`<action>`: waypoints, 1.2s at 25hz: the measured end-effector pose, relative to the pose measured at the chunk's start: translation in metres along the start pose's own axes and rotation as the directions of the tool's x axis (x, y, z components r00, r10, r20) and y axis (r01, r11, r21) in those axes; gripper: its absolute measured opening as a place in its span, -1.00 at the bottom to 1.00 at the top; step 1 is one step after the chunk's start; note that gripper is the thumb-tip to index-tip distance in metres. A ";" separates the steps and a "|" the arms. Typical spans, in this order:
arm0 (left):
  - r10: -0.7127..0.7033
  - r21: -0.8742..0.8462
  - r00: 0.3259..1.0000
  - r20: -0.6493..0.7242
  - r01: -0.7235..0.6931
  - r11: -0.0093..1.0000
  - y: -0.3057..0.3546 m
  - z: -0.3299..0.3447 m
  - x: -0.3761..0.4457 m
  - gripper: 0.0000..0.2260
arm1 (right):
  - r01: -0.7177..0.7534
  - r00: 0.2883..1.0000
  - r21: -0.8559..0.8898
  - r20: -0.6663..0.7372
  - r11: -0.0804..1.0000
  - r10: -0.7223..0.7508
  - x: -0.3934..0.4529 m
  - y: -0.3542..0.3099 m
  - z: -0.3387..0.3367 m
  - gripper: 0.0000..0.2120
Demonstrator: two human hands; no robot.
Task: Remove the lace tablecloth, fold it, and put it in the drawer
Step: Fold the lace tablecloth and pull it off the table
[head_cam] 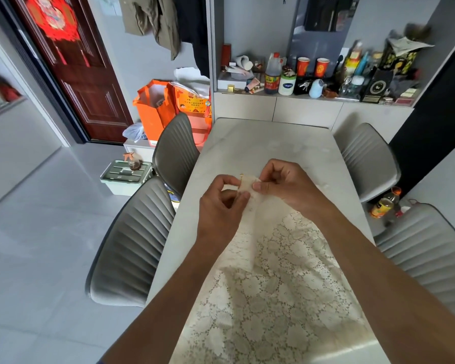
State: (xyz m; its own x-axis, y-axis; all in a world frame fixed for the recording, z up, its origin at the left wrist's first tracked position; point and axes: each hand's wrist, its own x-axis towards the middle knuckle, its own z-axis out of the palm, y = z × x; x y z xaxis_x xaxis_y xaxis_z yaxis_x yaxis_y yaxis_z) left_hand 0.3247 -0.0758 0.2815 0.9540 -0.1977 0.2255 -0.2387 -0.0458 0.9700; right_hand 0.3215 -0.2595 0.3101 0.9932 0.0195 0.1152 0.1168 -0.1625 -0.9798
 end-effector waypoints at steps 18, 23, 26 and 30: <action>0.332 0.196 0.495 0.803 -0.746 0.637 0.023 -0.003 0.096 -0.86 | -0.155 0.697 0.037 -0.704 0.987 0.136 -0.037 0.024 0.029 -0.77; 0.315 0.170 0.575 0.755 -0.635 0.754 0.081 0.046 0.036 -0.90 | 0.059 0.697 0.129 -0.715 0.990 0.052 -0.129 0.001 0.086 -0.87; 0.411 0.148 0.622 0.666 -0.651 0.744 0.124 0.078 -0.028 -0.92 | 0.060 0.715 0.120 -0.698 0.991 0.041 -0.203 -0.022 0.084 -0.61; 0.522 0.153 0.673 0.524 -0.678 0.719 0.175 0.119 -0.131 -0.90 | -0.109 0.670 0.068 -0.732 0.992 0.124 -0.306 -0.042 0.077 -0.42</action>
State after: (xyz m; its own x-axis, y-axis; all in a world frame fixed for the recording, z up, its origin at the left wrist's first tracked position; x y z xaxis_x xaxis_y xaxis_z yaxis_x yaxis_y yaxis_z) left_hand 0.1362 -0.1747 0.4114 0.4218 -0.6704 0.6105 -0.8462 -0.0492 0.5306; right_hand 0.0128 -0.1832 0.3032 0.6802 -0.7291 0.0755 0.0073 -0.0963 -0.9953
